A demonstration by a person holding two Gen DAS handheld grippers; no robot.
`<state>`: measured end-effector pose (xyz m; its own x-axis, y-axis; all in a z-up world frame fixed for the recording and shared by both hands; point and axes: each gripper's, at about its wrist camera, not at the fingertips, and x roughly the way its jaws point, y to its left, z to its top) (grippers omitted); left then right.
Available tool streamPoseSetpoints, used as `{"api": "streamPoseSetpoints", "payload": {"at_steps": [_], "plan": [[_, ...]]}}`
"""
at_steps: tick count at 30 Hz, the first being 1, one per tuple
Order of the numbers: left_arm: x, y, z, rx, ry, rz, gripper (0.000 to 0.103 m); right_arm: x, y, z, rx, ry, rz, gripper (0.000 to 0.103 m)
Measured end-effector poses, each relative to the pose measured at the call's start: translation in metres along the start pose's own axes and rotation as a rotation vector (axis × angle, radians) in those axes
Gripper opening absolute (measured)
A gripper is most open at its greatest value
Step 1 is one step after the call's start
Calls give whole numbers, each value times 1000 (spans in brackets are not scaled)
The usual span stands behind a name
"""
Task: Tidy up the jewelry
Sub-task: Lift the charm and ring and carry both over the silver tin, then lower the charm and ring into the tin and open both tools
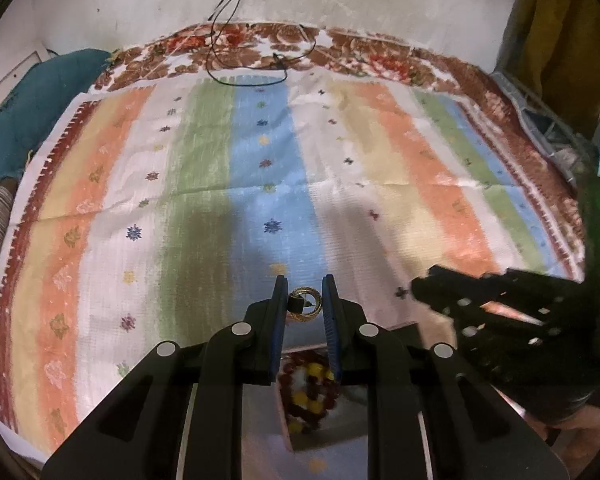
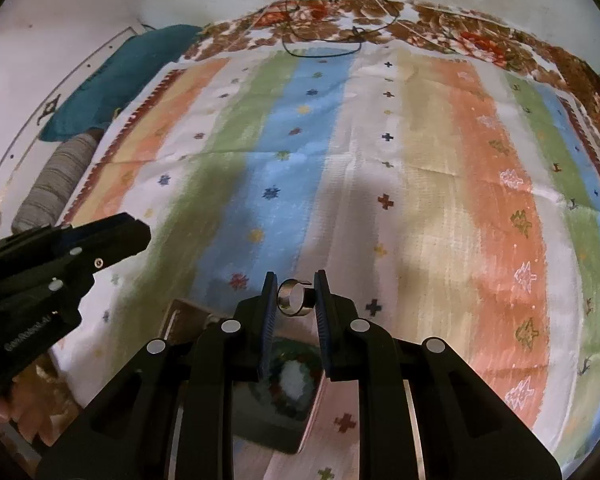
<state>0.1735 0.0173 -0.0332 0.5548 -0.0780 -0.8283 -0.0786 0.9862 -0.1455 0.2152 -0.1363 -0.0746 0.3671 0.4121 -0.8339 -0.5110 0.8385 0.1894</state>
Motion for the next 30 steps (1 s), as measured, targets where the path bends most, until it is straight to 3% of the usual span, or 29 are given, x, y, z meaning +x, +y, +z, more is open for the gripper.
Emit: {"api": "streamPoseSetpoints", "payload": {"at_steps": [6, 11, 30], "plan": [[-19, -15, -9, 28, -24, -27, 17, -19, 9, -9, -24, -17, 39, 19], [-36, -21, -16, 48, -56, 7, 17, -31, 11, -17, -23, -28, 65, 19], [-47, -27, -33, 51, -43, -31, 19, -34, 17, -28, -42, 8, 98, 20]]}}
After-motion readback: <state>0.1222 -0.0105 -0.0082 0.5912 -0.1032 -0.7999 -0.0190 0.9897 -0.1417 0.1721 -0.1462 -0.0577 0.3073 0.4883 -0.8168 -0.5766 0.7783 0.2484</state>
